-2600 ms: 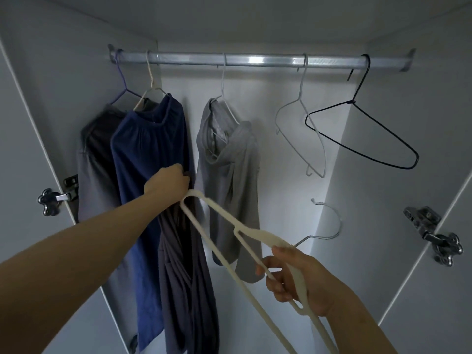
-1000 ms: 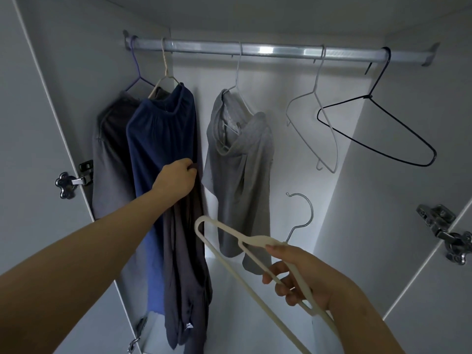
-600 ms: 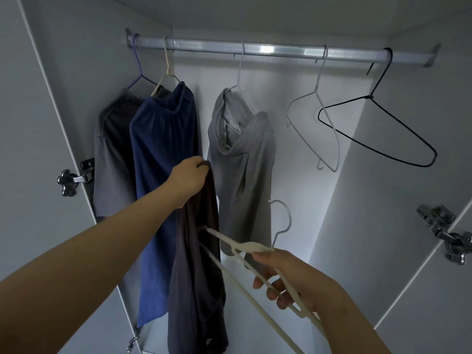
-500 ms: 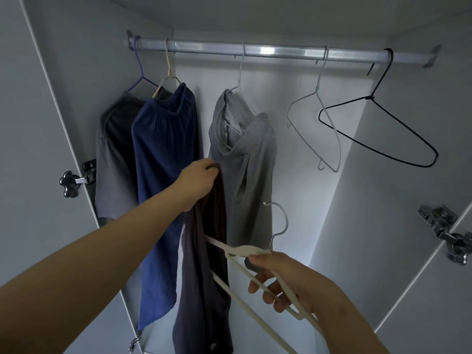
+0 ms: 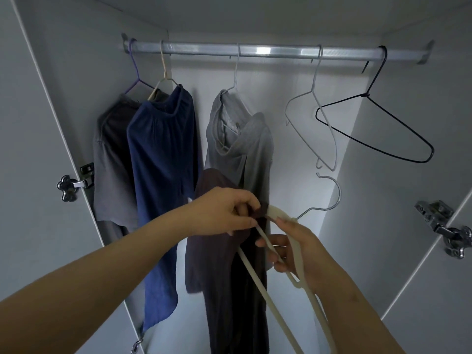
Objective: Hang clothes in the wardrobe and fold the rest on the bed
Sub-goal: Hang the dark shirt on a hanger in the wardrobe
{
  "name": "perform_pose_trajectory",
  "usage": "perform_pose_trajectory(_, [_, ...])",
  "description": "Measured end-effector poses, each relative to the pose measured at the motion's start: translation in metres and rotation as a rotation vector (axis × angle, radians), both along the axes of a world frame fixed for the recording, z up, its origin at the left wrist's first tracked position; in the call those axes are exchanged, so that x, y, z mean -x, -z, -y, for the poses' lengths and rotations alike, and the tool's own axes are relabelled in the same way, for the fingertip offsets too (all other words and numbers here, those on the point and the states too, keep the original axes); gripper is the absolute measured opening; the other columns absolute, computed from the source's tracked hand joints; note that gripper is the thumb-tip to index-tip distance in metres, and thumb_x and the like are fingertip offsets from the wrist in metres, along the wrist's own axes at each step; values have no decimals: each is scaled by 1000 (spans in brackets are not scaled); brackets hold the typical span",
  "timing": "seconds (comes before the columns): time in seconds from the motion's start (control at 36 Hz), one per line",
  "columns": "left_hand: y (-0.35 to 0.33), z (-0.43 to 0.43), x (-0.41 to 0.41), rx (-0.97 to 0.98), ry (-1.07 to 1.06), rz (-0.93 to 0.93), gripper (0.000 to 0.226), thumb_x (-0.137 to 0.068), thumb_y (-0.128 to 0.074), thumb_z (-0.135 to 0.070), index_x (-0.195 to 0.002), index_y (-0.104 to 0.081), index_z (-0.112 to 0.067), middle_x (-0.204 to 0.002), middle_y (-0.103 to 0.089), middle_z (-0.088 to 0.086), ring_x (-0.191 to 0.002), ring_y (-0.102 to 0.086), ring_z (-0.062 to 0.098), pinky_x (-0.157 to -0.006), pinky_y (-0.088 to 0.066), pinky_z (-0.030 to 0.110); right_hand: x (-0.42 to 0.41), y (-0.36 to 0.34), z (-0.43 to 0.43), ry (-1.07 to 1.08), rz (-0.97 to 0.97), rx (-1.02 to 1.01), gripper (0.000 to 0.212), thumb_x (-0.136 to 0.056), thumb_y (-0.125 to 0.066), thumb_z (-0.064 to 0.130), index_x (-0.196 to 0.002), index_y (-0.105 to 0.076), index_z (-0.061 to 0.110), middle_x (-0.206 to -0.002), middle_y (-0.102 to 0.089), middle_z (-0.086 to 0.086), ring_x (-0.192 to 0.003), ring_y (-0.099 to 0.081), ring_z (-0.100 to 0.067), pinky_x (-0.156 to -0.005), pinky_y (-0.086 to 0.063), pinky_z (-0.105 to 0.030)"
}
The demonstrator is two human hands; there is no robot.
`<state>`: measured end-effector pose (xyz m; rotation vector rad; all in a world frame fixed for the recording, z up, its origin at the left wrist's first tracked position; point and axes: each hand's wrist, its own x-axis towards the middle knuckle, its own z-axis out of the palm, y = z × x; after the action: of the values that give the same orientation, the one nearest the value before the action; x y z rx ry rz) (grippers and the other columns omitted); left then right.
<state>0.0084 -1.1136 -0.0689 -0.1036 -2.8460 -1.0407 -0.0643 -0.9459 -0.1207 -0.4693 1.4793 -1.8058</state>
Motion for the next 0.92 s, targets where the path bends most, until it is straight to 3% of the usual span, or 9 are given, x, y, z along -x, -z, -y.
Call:
perform_pose_trajectory(0.08, [-4,3,-2,231,-7,-247,21,-86,-60,-40,-90,-71,-22,-81,-65,-7,-74,-61,7,-71,-51,25,2,-5,-3,-24,-64,22,40,-69,-68,31,-103,-58,11,-76,-67,-17,-44,-49,-16,-41,-34,-21])
perform_pose_trajectory(0.17, [0,15,7,670,-60,-586,37,-84,-48,-52,-98,-69,-26,-93,-62,-4,-90,-55,14,-82,-42,32,5,-10,-5,-50,-121,46,36,-70,-59,31,-100,-60,11,-77,-67,-18,-43,-49,-16,-40,-34,-20])
perform_pose_trajectory(0.25, [4,17,16,801,-7,-517,44,-86,-41,-55,-112,-63,-27,-99,-63,-4,-99,-56,16,-95,-34,42,8,-14,-6,-73,-180,62,31,-72,-58,31,-94,-59,9,-80,-68,-21,-44,-51,-17,-40,-36,-20])
perform_pose_trajectory(0.33, [1,17,21,761,75,-467,47,-87,-36,-53,-103,-66,-21,-78,-65,-5,-75,-62,16,-79,-36,31,8,-17,-8,-96,-223,32,33,-73,-57,33,-97,-60,11,-82,-69,-21,-47,-55,-18,-42,-41,-22])
perform_pose_trajectory(0.42, [-1,19,27,639,91,-393,55,-83,-33,-57,-105,-66,-19,-84,-66,-5,-78,-57,10,-73,-30,27,6,-25,-8,1,-335,-71,28,-83,-60,39,-98,-65,16,-82,-72,-11,-60,-62,-17,-55,-49,-24])
perform_pose_trajectory(0.5, [5,25,33,513,53,-379,59,-81,-35,-60,-102,-66,-15,-86,-64,-1,-78,-56,10,-69,-37,26,12,-28,-9,390,-651,-195,14,-91,-56,31,-91,-64,19,-80,-63,6,-72,-56,-7,-64,-43,-18])
perform_pose_trajectory(0.61, [6,35,39,412,-80,-380,39,-88,-53,-45,-103,-65,-12,-90,-63,3,-84,-55,15,-75,-42,27,14,-20,-16,861,-825,-103,9,-89,-60,18,-81,-61,14,-72,-57,4,-66,-51,-6,-65,-41,-18])
perform_pose_trajectory(0.75, [-7,39,41,303,-205,-461,20,-91,-59,-22,-102,-65,-5,-83,-57,-3,-73,-47,7,-67,-35,4,16,-1,-15,573,-733,-65,21,-88,-59,8,-67,-60,8,-49,-52,8,-49,-50,1,-51,-42,-8])
perform_pose_trajectory(0.92, [-30,35,40,252,-236,-547,14,-91,-58,-21,-92,-63,-9,-70,-53,-11,-67,-49,0,-65,-36,8,13,26,8,295,-602,-268,25,-90,-58,15,-66,-62,18,-58,-60,4,-53,-54,-6,-53,-43,-13])
